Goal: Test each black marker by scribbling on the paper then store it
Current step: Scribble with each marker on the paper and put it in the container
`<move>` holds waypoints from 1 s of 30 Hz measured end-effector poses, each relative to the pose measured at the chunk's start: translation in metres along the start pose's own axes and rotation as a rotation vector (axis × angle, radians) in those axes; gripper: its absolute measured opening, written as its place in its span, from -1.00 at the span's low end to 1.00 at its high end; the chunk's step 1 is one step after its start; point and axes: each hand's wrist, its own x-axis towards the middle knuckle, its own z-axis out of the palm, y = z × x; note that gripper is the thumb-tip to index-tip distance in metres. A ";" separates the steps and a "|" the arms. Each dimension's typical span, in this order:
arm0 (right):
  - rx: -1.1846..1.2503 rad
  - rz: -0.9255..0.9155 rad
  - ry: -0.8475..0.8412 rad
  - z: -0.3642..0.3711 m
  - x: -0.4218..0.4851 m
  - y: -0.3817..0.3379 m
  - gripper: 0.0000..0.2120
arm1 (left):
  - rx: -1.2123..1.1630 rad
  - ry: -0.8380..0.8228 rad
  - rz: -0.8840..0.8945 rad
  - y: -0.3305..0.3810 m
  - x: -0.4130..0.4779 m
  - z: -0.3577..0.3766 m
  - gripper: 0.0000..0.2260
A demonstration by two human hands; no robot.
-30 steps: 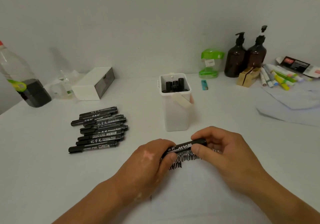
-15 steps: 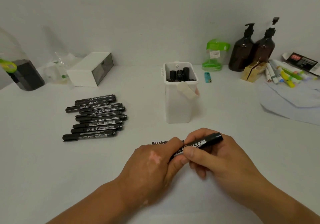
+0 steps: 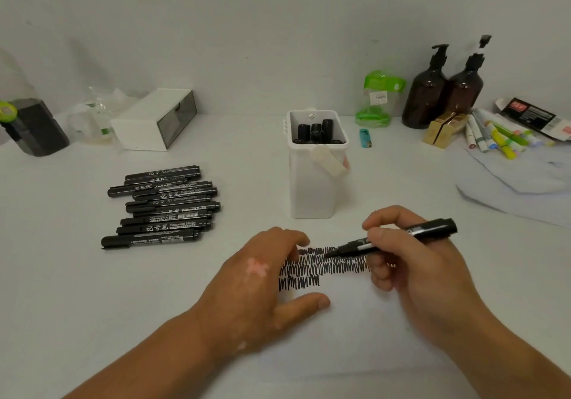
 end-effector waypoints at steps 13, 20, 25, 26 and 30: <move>-0.453 0.076 -0.058 0.009 -0.006 0.008 -0.88 | 0.133 -0.089 -0.003 -0.006 0.001 -0.001 -0.35; -0.516 0.063 -0.063 0.011 -0.006 0.009 -0.93 | 0.125 -0.092 -0.014 -0.006 0.001 -0.001 -0.35; -0.627 0.041 -0.059 0.010 -0.007 0.010 -0.91 | 0.125 -0.100 -0.017 -0.006 0.001 -0.001 -0.36; -0.645 0.045 -0.070 0.010 -0.007 0.009 -0.90 | 0.126 -0.102 -0.017 -0.006 0.001 -0.001 -0.36; -0.637 0.049 -0.064 0.010 -0.007 0.009 -0.90 | 0.121 -0.095 -0.020 -0.006 0.000 -0.001 -0.36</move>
